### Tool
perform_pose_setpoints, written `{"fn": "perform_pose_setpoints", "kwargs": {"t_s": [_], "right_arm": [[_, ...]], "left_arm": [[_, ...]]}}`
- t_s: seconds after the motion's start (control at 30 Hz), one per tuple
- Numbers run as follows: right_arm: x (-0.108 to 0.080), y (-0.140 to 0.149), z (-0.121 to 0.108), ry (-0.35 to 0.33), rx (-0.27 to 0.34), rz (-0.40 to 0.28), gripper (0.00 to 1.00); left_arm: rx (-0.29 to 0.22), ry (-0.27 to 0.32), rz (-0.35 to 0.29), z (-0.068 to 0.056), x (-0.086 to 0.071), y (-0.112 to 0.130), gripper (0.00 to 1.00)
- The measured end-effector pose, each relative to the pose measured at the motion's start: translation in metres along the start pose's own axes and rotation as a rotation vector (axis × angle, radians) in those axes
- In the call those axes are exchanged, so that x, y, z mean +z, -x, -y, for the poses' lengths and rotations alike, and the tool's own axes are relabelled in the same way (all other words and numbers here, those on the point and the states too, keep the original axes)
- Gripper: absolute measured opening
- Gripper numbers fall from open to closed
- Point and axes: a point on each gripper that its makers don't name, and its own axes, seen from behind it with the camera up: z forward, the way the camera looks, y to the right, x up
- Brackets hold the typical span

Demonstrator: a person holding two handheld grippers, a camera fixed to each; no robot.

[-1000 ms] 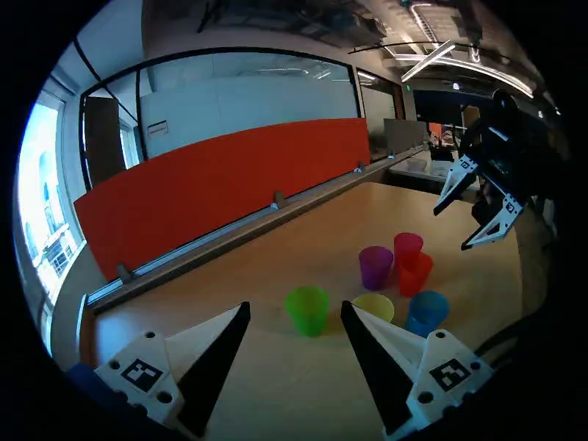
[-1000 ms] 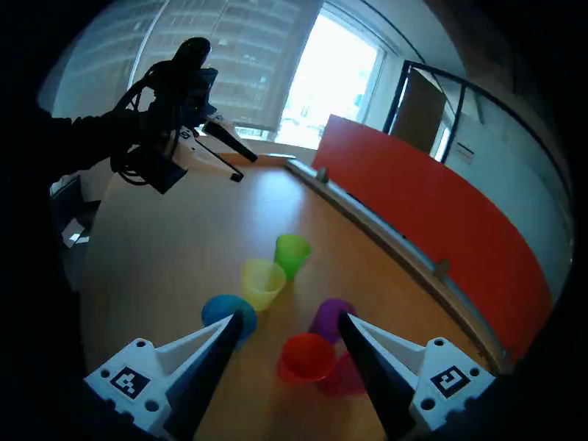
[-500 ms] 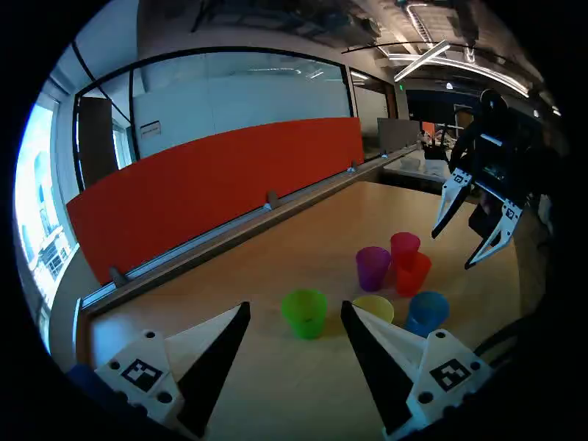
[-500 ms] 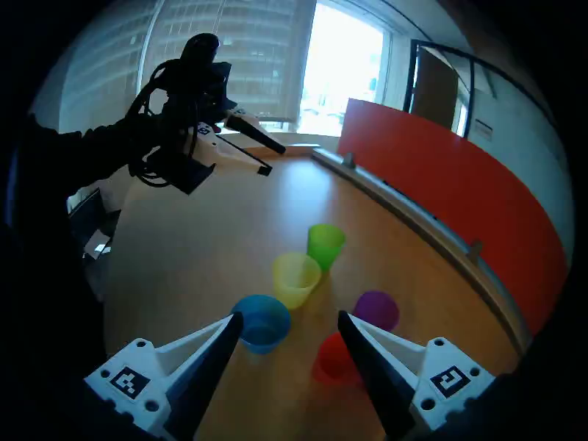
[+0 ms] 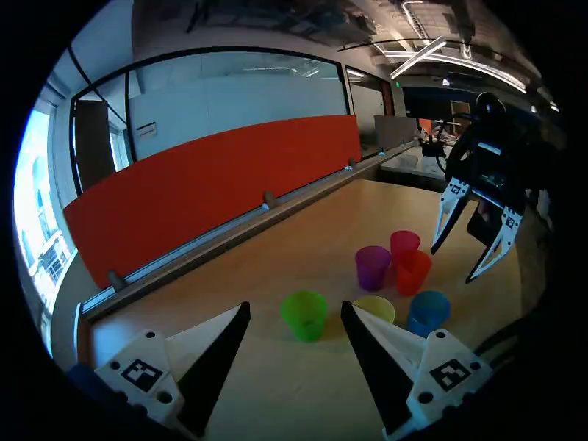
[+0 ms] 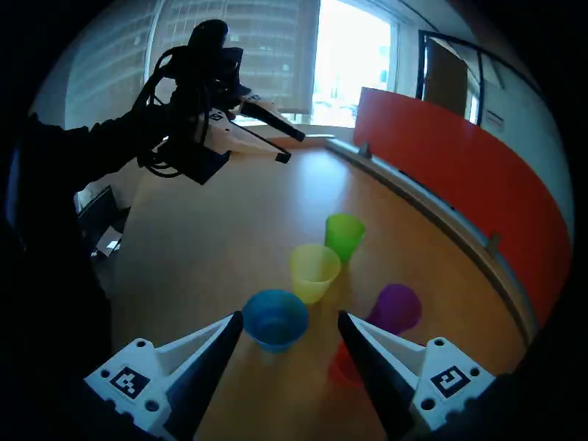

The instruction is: Pour water

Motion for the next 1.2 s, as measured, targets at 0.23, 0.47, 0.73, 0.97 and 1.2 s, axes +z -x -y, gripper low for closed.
{"fn": "perform_pose_setpoints", "kwargs": {"t_s": [0.23,0.47,0.73,0.97,1.2], "right_arm": [[0.015,0.007,0.006,-0.023,0.006,0.013,1.00],[0.030,0.016,0.008,-0.037,0.008,0.026,1.00],[0.043,0.027,0.013,-0.055,-0.008,0.048,1.00],[0.051,0.032,0.015,-0.060,-0.009,0.055,1.00],[0.061,0.034,0.016,-0.061,-0.015,0.055,1.00]], "left_arm": [[-0.007,0.005,0.005,0.000,0.004,0.002,0.92],[-0.007,0.001,0.013,0.002,0.009,0.006,0.92],[-0.009,0.000,0.017,0.003,0.012,0.010,0.92],[-0.006,0.003,0.019,0.002,0.013,0.010,0.92],[-0.004,0.003,0.022,0.001,0.014,0.012,0.92]]}}
